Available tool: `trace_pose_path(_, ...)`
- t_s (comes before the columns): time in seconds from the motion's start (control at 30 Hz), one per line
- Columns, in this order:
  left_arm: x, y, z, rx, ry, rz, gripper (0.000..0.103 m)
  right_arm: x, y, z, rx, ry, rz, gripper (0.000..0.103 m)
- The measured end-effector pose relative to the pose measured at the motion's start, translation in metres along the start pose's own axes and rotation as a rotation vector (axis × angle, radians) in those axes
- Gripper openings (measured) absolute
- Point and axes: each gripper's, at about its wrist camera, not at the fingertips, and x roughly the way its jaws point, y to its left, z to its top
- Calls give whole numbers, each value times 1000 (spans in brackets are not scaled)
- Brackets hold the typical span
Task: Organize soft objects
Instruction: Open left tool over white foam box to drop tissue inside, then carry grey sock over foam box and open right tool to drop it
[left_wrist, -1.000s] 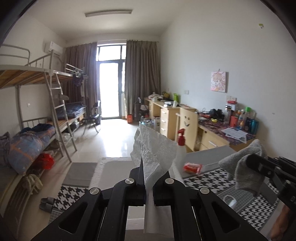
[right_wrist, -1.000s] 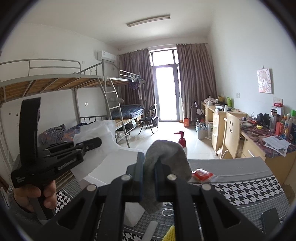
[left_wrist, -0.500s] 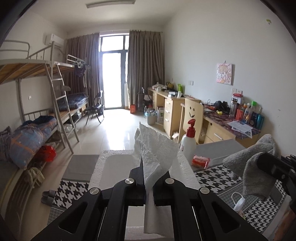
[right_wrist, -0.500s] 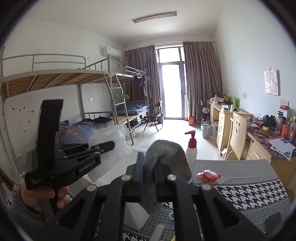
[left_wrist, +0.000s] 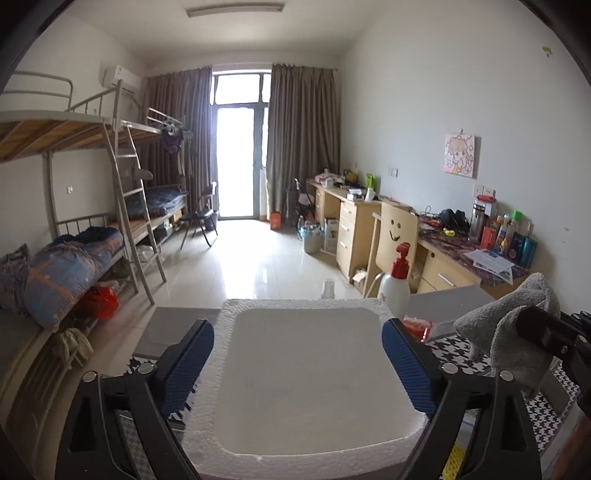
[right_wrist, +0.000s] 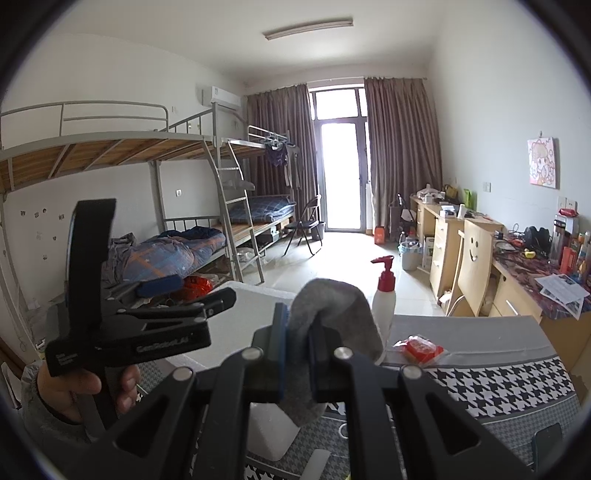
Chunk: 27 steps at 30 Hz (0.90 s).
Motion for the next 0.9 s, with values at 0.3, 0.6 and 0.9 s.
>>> trace_pose_path(0.3,-8,18,0,-33,-27,27,102,6,5,6,-14,-5,14,12)
trace_pose_path(0.6,-21,33,-4,-43,-51,73,102,13,19,11,-43,2,53,12)
trace_pose_path(0.9,-29,48,-9,-53,-52,99,102,23,33,13,-77,20,82,12)
